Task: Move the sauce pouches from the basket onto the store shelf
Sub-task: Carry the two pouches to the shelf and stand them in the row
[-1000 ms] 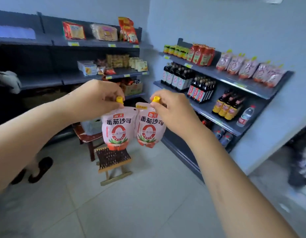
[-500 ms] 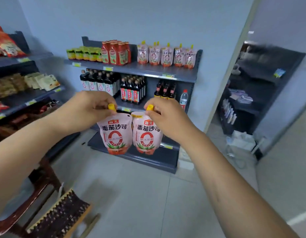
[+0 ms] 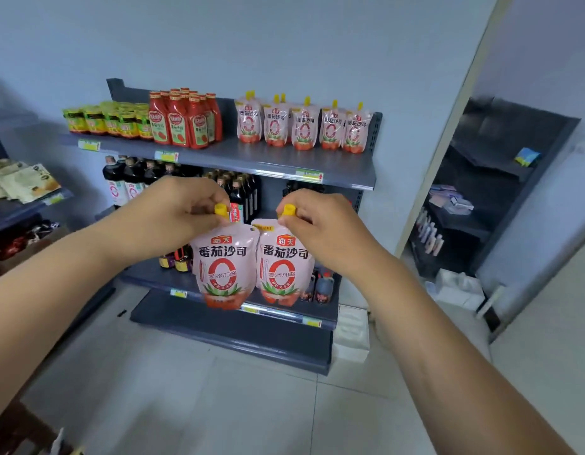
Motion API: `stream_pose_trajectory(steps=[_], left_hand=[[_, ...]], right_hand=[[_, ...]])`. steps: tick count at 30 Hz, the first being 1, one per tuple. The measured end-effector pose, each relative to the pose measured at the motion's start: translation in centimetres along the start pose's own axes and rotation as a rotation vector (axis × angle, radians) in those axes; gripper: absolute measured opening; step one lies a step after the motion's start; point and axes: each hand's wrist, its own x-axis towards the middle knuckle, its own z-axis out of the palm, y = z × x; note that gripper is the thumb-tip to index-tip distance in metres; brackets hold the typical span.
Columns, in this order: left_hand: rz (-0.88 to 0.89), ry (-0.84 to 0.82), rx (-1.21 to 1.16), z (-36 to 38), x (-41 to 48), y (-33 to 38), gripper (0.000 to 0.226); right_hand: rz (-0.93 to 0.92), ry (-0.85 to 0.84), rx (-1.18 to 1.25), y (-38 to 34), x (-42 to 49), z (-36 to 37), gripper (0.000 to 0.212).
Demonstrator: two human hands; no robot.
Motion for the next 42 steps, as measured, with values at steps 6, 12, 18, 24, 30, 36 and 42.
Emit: stream_pose_trajectory(steps=[6, 12, 18, 24, 30, 36, 42], left_hand=[[0.084, -0.046, -0.064, 0.4, 11.5, -3.5, 0.018], [0.217, -0.103, -0.089, 1.2, 22.1, -5.4, 0.018], [0.27, -0.069, -0.109, 3.3, 31.7, -5.9, 0.021], [0.303, -0.021, -0.099, 5.4, 40.5, -6.3, 0.014], [0.341, -0.009, -0.007, 8.1, 50.3, -4.3, 0.014], [0.359, -0.044, 0.02, 11.1, 58.7, -4.1, 0.013], [0.402, -0.111, 0.124, 13.0, 65.8, -4.7, 0.012]], right_hand=[[0.068, 0.106, -0.057, 4.6, 6.9, 0.2, 0.015], [0.14, 0.204, -0.12, 9.3, 13.6, -1.7, 0.014], [0.206, 0.191, -0.115, 14.9, 20.0, -5.2, 0.011], [0.201, 0.267, -0.07, 22.9, 24.9, -11.5, 0.008], [0.119, 0.233, -0.236, 30.3, 29.9, -15.7, 0.01], [0.125, 0.253, -0.159, 36.0, 33.9, -17.5, 0.01], [0.151, 0.207, -0.131, 38.6, 36.9, -18.2, 0.012]])
